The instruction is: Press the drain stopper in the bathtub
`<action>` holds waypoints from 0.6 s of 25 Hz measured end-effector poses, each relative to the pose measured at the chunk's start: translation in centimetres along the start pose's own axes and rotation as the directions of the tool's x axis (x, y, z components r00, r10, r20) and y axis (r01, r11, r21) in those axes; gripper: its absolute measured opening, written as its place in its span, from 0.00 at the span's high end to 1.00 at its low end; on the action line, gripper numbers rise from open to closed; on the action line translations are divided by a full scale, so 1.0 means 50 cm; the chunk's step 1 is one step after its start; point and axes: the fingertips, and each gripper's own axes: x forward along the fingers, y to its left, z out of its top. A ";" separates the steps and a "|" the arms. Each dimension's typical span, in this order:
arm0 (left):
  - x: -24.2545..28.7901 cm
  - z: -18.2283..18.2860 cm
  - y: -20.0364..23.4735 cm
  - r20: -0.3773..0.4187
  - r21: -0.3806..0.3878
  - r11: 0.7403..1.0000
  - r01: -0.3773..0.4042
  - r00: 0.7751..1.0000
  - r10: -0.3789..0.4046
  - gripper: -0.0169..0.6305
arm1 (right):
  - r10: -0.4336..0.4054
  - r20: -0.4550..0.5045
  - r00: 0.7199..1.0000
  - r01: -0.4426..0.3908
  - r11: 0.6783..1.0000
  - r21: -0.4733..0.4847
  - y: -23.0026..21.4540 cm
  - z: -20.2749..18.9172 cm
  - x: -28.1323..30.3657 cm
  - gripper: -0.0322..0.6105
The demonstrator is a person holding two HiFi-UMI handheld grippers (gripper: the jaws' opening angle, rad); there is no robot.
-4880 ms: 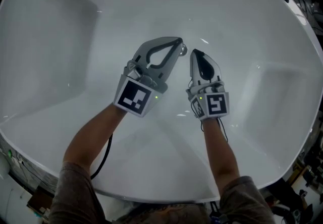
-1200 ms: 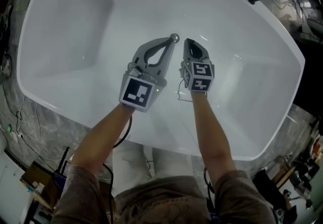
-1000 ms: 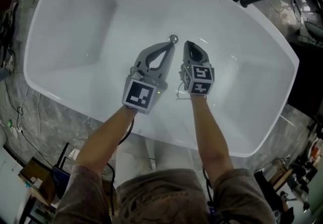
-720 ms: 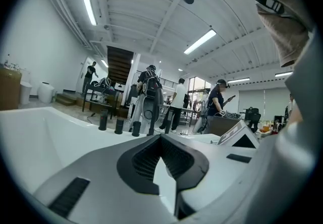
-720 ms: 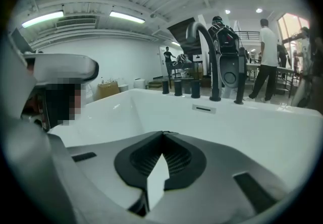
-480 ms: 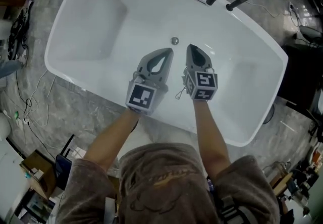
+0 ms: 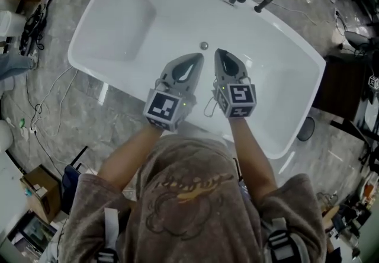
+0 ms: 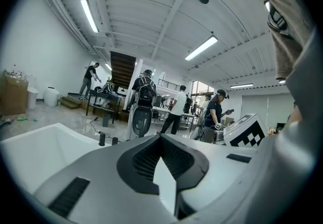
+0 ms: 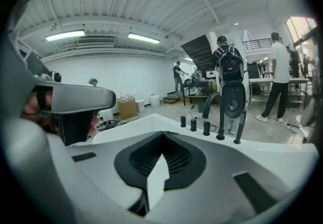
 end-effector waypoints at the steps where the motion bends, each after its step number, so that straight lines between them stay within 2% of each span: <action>1: -0.010 0.008 -0.009 0.004 -0.001 1.000 0.002 1.000 -0.002 0.97 | 0.012 0.011 1.000 -0.012 1.000 0.000 0.009 0.013 -0.016 0.95; 9: -0.080 0.062 -0.102 -0.007 0.011 0.998 0.064 0.998 -0.064 0.97 | 0.125 0.100 0.987 -0.125 0.992 -0.004 0.076 0.115 -0.159 0.95; 15: -0.135 0.102 -0.160 0.001 0.041 0.990 0.132 0.991 -0.133 0.97 | 0.258 0.170 0.951 -0.257 0.966 -0.033 0.137 0.163 -0.272 0.95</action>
